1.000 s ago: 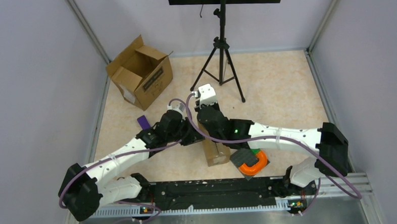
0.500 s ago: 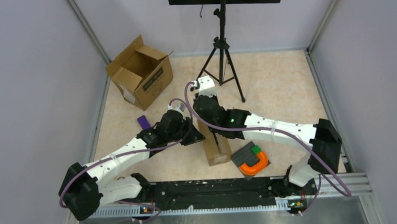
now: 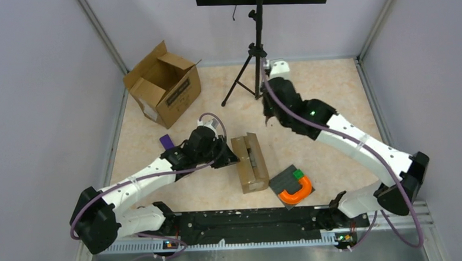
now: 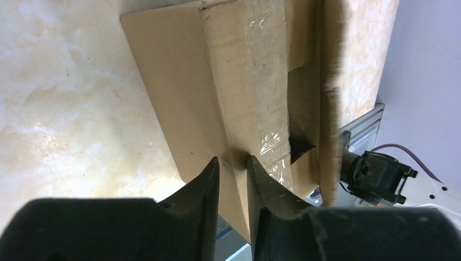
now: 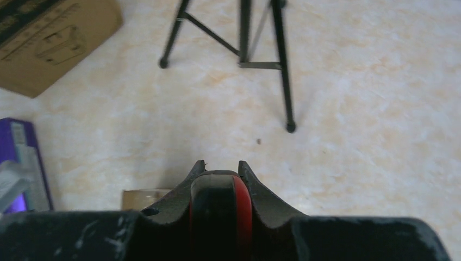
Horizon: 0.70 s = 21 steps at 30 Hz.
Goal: Unpack the express box
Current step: Place the knife at the center of the board.
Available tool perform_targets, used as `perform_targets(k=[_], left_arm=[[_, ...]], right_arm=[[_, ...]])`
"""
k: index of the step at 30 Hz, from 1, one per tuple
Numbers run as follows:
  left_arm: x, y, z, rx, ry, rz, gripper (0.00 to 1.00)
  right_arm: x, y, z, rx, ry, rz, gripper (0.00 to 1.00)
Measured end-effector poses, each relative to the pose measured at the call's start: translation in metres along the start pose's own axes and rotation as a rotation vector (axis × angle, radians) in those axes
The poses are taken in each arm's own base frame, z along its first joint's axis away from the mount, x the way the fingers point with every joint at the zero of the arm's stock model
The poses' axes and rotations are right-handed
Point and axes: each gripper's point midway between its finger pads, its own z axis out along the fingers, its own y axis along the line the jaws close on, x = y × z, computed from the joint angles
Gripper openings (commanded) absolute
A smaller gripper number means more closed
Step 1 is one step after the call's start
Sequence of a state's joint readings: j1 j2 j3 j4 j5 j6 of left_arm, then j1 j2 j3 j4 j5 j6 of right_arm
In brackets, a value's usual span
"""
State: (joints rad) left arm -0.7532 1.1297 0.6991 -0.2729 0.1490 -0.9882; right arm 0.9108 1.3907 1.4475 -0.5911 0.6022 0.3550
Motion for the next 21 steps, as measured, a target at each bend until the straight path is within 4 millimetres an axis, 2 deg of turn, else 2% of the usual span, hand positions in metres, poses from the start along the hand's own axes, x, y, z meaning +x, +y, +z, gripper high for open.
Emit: perform_targets(k=[2,4,7,9,14,18,21], left_arm=[[-0.001,-0.001,0.0,-0.012,0.005,0.018,0.33],[-0.005,-0.002,0.0,-0.025,0.003,0.038,0.35],[-0.011,-0.009,0.001,-0.027,0.0,0.072,0.38],[-0.016,-0.015,0.002,-0.024,-0.003,0.093,0.39],[-0.028,-0.029,0.007,-0.017,-0.005,0.144,0.43],[-0.03,-0.032,0.008,-0.018,0.004,0.175,0.46],[-0.032,-0.032,0.007,-0.023,0.004,0.193,0.49]], right_arm=[[0.003,-0.035,0.0,0.053,0.043,0.029,0.0],[0.015,-0.067,0.003,0.095,0.099,0.056,0.0],[0.056,-0.108,0.008,0.143,0.233,0.085,0.0],[0.087,-0.127,0.013,0.165,0.343,0.097,0.0],[0.15,-0.151,0.041,0.185,0.582,0.119,0.0],[0.196,-0.16,0.066,0.194,0.738,0.142,0.18],[0.213,-0.164,0.08,0.207,0.776,0.151,0.34]])
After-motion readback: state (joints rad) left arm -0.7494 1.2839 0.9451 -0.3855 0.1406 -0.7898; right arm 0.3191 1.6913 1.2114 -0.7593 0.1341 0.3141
